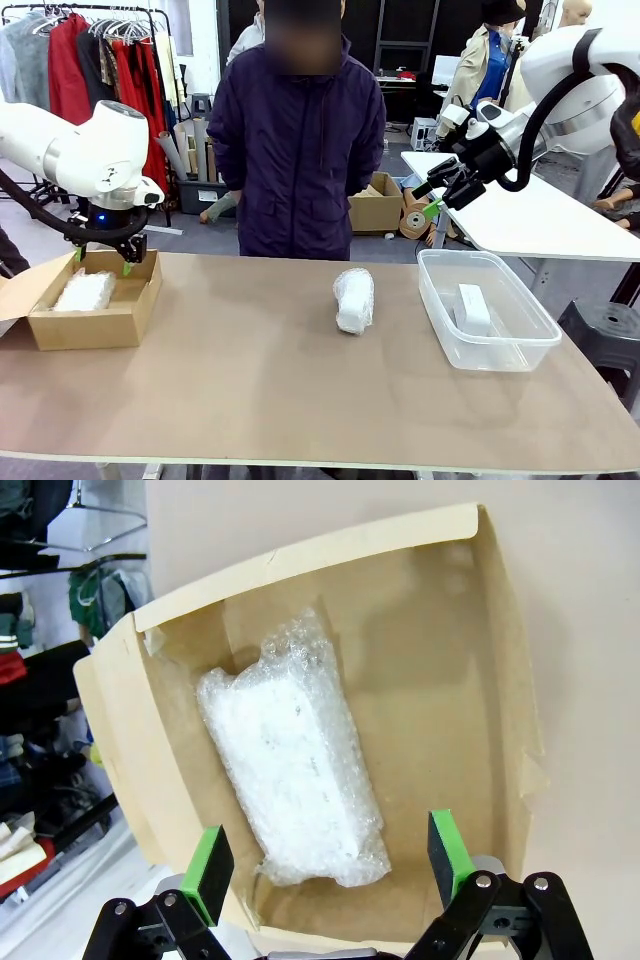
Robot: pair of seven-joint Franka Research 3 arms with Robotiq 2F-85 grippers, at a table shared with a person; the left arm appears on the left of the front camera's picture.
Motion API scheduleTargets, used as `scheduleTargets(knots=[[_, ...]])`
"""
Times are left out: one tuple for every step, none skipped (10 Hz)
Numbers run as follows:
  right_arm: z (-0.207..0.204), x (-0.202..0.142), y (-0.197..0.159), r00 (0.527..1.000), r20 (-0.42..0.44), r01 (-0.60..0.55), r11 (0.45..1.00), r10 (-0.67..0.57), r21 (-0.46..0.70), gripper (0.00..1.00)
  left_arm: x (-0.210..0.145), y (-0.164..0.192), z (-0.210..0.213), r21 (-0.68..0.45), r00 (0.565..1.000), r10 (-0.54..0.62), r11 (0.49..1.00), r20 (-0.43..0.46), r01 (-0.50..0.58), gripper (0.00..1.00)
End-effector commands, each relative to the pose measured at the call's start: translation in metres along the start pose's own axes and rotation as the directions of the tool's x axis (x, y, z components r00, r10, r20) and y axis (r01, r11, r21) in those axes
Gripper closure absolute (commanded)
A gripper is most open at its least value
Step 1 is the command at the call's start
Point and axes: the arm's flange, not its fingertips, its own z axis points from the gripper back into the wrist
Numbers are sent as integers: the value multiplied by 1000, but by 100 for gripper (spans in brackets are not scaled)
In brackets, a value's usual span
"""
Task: Separate and place wrapped and unwrapped clocks.
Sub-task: If the picked Digital clock is wrapped, place it in the Package Box ; if not, place it in the Organizing box.
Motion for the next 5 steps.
scheduleTargets(knots=[[1, 2, 2, 1000, -5, -3, 1000, 3, -1, 0, 0, 1, 1, 12, 1000, -7, 1000, 6, 7, 0], [1, 2, 2, 1000, -5, -3, 1000, 3, -1, 0, 0, 1, 1, 12, 1000, -7, 1000, 6, 7, 0], [1, 2, 2, 1000, -5, -3, 1000, 3, -1, 0, 0, 1, 1, 12, 1000, -7, 1000, 6, 7, 0], [1, 2, 2, 1000, -5, -3, 1000, 3, -1, 0, 0, 1, 1, 12, 1000, -7, 1000, 6, 7, 0], [1, 2, 2, 1000, -5, -3, 1000, 3, -1, 0, 0, 1, 1, 12, 1000, -7, 1000, 6, 7, 0]])
